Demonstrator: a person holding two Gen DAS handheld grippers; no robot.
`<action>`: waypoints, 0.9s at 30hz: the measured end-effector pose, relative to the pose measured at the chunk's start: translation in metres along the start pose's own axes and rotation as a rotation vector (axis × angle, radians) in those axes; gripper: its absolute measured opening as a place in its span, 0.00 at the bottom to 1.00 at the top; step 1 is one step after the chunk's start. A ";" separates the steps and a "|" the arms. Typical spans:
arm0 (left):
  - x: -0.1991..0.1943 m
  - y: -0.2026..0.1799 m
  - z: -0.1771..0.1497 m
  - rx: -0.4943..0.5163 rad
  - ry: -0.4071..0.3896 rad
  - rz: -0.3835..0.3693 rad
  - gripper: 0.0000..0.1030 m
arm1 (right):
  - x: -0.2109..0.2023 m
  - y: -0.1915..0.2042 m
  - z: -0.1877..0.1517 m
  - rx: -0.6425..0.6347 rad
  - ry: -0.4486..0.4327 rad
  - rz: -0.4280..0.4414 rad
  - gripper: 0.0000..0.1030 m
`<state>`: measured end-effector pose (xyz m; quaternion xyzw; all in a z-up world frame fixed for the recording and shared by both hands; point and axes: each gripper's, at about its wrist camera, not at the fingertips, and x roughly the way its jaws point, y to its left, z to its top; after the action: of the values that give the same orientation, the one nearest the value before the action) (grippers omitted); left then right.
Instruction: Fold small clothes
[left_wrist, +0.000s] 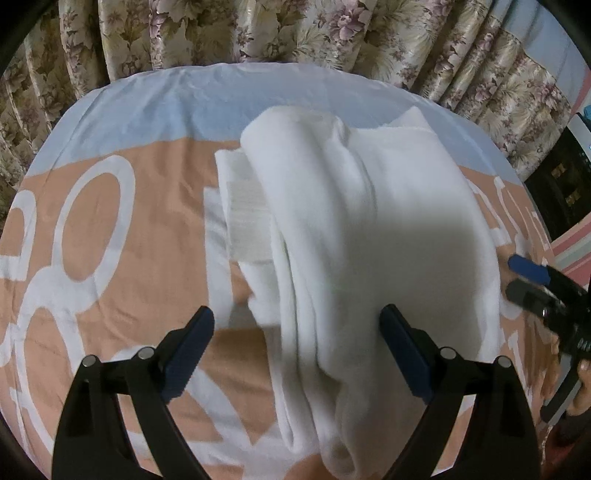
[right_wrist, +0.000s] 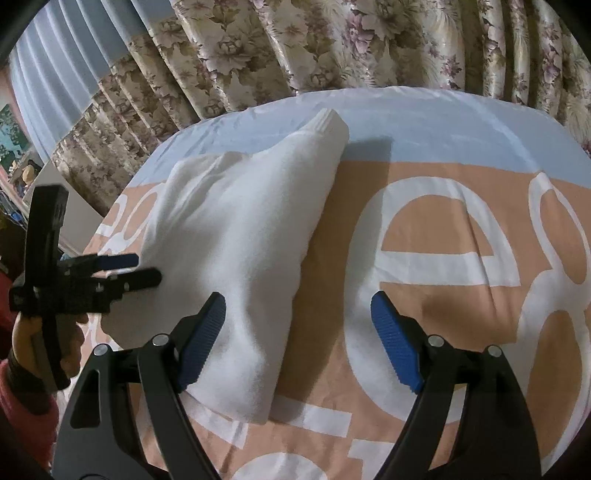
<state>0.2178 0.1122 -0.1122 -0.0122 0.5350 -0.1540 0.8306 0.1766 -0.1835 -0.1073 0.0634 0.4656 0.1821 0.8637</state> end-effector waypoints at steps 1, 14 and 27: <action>-0.001 0.000 0.002 0.004 -0.003 0.005 0.89 | 0.000 0.000 0.000 0.000 -0.001 -0.001 0.79; -0.025 -0.016 0.004 0.053 -0.059 0.075 0.92 | -0.028 0.023 0.010 -0.158 -0.176 -0.184 0.97; -0.013 -0.012 -0.001 0.066 -0.067 0.118 0.94 | 0.000 0.016 0.018 -0.125 -0.088 -0.293 0.97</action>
<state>0.2092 0.1047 -0.0989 0.0416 0.5014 -0.1216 0.8556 0.1869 -0.1681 -0.0927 -0.0512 0.4192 0.0799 0.9029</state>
